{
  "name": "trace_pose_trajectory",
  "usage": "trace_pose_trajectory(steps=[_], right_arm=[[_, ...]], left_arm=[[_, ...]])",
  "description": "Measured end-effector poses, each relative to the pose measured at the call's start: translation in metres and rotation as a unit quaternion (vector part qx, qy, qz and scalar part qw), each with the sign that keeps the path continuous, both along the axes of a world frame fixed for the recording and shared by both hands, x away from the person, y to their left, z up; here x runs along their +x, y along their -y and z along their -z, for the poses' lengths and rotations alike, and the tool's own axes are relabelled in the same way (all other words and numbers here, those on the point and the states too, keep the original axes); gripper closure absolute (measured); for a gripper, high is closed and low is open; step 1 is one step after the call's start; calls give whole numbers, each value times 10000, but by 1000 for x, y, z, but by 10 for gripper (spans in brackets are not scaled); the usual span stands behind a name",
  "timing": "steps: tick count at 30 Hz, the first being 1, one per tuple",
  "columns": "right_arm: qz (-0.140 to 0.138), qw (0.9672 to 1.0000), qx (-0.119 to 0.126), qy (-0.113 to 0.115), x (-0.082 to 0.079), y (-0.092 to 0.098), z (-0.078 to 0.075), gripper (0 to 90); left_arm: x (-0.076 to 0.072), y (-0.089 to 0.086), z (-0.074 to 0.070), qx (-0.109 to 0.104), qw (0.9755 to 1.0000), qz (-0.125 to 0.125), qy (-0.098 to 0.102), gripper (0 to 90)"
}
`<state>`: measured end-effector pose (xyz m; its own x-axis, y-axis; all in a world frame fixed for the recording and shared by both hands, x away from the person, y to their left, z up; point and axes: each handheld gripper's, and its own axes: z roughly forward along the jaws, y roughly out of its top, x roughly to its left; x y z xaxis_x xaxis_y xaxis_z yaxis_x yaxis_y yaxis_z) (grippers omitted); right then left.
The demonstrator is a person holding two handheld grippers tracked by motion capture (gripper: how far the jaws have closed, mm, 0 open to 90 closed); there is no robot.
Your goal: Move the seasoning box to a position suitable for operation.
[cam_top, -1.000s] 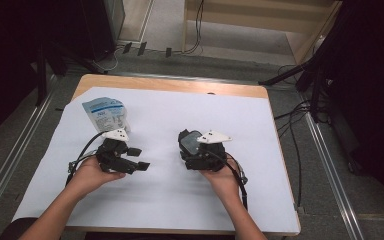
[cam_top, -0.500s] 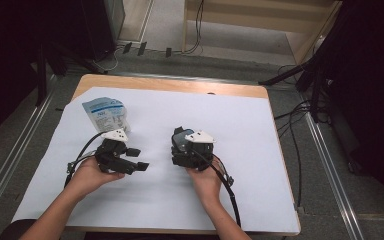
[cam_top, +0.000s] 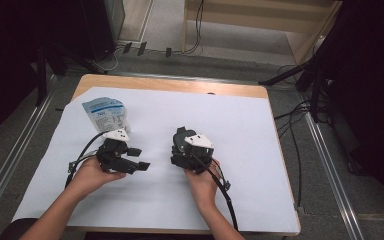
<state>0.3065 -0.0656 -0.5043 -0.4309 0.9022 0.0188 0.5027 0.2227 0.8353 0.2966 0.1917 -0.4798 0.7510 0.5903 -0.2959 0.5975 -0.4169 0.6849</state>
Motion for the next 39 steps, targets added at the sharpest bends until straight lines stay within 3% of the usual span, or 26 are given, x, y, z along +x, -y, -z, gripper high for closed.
trace_pose_trajectory(steps=[11,18,26,33,35,39], right_arm=[[-144,9997,174,-108,-1,6,-1,125],[-408,9991,122,40,-12,16,-23,124],[-613,9975,355,55,-23,43,-50,161],[-816,9957,429,-83,-19,73,-55,329],[-848,9955,409,-121,-16,80,-54,349],[-1013,9938,429,-160,-7,90,-47,482]], left_arm=[[2,0,1,-28,10000,-35,25,328],[1,1,-3,-141,9998,-80,148,376],[2,8,-8,-81,9998,-93,159,439],[6,17,-10,-123,9998,-152,-37,649],[8,19,-12,-119,9998,-133,-22,716],[12,23,-18,-30,9999,-109,97,856]])
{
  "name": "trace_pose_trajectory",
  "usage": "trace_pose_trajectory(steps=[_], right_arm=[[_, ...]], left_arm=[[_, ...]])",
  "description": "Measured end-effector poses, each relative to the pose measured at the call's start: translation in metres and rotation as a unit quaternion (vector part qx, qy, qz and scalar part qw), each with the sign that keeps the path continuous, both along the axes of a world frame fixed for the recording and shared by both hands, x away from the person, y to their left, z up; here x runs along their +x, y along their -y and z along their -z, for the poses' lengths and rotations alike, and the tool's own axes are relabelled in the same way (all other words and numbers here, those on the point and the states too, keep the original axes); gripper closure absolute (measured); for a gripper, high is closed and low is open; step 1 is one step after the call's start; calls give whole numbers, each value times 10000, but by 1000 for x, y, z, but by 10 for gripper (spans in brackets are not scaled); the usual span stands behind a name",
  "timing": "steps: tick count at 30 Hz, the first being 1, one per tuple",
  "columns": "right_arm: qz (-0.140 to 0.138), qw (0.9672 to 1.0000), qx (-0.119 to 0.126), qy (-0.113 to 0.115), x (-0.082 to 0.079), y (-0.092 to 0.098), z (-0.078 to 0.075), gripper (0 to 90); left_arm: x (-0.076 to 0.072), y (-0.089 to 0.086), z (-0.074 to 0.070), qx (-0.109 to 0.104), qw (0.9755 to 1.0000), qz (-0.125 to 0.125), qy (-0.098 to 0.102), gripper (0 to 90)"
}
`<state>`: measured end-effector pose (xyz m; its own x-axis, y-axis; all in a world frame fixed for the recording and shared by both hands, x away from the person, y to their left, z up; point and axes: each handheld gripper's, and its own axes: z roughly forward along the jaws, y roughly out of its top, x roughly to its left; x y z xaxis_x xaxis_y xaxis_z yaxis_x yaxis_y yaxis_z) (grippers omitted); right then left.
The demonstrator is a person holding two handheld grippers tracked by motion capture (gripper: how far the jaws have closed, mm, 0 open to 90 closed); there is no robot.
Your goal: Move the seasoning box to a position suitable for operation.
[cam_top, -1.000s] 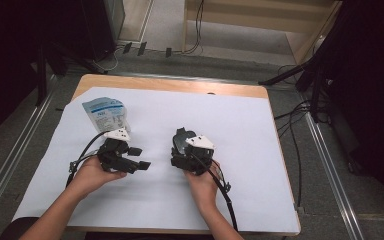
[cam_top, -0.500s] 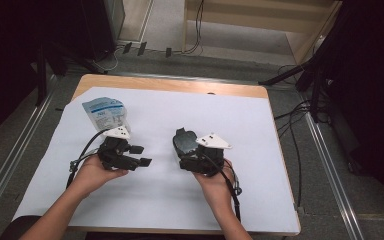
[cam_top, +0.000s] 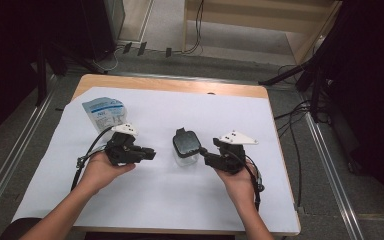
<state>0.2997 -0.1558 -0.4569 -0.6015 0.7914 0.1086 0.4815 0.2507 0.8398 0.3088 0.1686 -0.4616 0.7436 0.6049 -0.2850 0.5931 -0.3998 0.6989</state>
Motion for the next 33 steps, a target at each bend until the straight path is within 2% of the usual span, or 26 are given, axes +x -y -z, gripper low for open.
trace_pose_trajectory(steps=[1,2,5,9,11,13,16,19,23,26,33], right_arm=[[-2,10000,15,-27,3,1,1,511],[-47,10000,27,-62,7,2,2,562],[-152,9998,-38,-140,19,3,5,644],[-231,9996,-176,-51,29,2,9,801],[-270,9994,-207,-71,33,2,13,855],[-326,9991,-155,-217,36,3,18,886],[-367,9985,-115,-400,38,4,24,900],[-409,9981,-72,-460,38,4,26,900],[-457,9977,-48,-490,35,4,29,900],[-454,9972,-43,-590,34,2,31,900],[-476,9973,-60,-548,32,0,34,900]], left_arm=[[1,2,-2,39,10000,-20,66,876],[3,2,-4,-27,10000,-23,89,900],[7,6,-6,-119,9998,-87,109,900],[10,12,2,-223,9996,-90,127,900],[12,16,7,-70,9999,-41,89,900],[14,16,10,-58,9999,-87,50,900],[15,16,14,-41,9999,-155,29,900],[16,17,17,-59,9997,-216,-19,900],[19,20,20,-206,9994,-276,-66,900],[20,25,23,-162,9995,-244,-118,900],[21,38,24,-118,9998,-170,-5,900]])
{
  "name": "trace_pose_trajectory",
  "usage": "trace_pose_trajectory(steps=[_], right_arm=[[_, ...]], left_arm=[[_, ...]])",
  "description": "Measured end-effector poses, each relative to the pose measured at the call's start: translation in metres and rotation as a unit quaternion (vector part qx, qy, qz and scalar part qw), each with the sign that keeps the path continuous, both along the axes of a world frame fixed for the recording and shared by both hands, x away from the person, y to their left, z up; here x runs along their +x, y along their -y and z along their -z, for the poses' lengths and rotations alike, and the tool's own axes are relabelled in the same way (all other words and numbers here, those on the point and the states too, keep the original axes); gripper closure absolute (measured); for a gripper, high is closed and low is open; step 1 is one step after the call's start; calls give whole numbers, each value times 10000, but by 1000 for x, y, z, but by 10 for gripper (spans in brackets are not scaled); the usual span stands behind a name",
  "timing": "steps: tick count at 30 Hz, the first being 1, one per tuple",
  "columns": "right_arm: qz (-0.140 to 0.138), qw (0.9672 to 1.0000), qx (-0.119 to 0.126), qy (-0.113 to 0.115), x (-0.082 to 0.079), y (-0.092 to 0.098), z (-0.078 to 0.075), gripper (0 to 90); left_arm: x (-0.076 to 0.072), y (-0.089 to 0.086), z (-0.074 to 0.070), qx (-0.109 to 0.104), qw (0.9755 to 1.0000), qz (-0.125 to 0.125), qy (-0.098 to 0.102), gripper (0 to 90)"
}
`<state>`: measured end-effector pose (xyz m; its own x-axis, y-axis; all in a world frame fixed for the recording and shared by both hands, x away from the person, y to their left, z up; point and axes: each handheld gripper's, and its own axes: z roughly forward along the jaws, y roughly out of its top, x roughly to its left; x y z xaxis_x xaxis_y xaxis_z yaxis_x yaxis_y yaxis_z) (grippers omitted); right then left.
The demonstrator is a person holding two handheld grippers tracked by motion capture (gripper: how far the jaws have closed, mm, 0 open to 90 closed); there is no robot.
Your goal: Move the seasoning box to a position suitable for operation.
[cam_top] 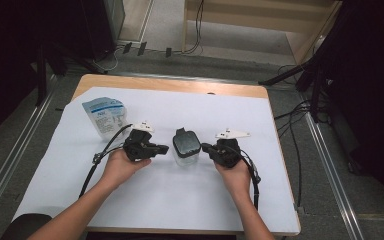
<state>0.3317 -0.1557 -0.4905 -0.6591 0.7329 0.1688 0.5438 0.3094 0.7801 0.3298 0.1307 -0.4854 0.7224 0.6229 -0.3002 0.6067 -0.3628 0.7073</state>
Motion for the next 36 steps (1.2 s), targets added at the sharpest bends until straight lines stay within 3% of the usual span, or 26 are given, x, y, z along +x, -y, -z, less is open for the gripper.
trace_pose_trajectory(steps=[9,36], right_arm=[[-41,10000,-8,14,-1,-5,1,900],[-140,9999,-87,-52,-9,-11,0,900]], left_arm=[[4,9,-1,153,9997,82,166,900],[9,5,1,57,10000,-34,51,900]])
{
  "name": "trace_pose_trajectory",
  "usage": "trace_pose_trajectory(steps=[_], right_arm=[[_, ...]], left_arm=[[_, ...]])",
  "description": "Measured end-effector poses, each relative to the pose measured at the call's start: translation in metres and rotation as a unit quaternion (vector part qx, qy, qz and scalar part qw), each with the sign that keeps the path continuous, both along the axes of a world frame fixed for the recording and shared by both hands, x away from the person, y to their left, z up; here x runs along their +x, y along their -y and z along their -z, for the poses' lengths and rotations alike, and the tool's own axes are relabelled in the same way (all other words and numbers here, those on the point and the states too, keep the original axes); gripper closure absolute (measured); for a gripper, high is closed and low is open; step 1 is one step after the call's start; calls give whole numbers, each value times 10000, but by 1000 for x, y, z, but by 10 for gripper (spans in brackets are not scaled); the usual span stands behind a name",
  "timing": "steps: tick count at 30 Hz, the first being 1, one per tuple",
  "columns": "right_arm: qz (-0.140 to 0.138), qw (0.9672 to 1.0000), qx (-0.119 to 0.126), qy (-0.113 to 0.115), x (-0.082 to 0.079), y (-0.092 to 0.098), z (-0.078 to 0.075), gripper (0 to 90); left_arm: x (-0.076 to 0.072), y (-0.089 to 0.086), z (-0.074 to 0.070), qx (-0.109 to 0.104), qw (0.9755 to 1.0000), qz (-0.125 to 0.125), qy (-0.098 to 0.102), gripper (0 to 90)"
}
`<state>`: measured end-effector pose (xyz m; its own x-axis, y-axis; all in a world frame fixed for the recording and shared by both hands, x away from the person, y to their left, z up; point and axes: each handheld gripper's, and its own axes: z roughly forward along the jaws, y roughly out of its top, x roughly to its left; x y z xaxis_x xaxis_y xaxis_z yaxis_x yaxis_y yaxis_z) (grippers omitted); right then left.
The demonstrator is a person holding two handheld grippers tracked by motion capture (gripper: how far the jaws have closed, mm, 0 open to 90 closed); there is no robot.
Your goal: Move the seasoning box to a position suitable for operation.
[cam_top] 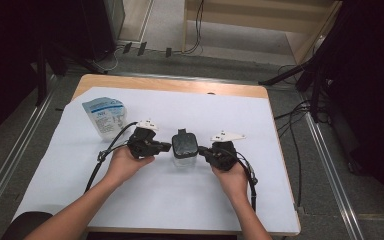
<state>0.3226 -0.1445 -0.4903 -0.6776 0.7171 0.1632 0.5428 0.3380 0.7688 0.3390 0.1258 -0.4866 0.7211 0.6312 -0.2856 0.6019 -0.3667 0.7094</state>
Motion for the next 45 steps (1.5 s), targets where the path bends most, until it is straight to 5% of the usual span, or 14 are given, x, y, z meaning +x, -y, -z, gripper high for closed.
trace_pose_trajectory(steps=[20,27,37,45], right_arm=[[-335,9992,76,-223,-22,-11,0,900],[-388,9990,32,-232,-25,-11,-2,900],[-240,9997,17,-110,0,-1,-4,900],[-318,9994,40,-93,14,-6,-2,900]], left_arm=[[10,-4,3,-85,9999,-90,-97,900],[12,-8,1,65,9998,-95,-132,900],[-16,-30,-9,-19,9997,-217,-59,900],[-36,-25,-5,-99,9998,-181,-76,900]])
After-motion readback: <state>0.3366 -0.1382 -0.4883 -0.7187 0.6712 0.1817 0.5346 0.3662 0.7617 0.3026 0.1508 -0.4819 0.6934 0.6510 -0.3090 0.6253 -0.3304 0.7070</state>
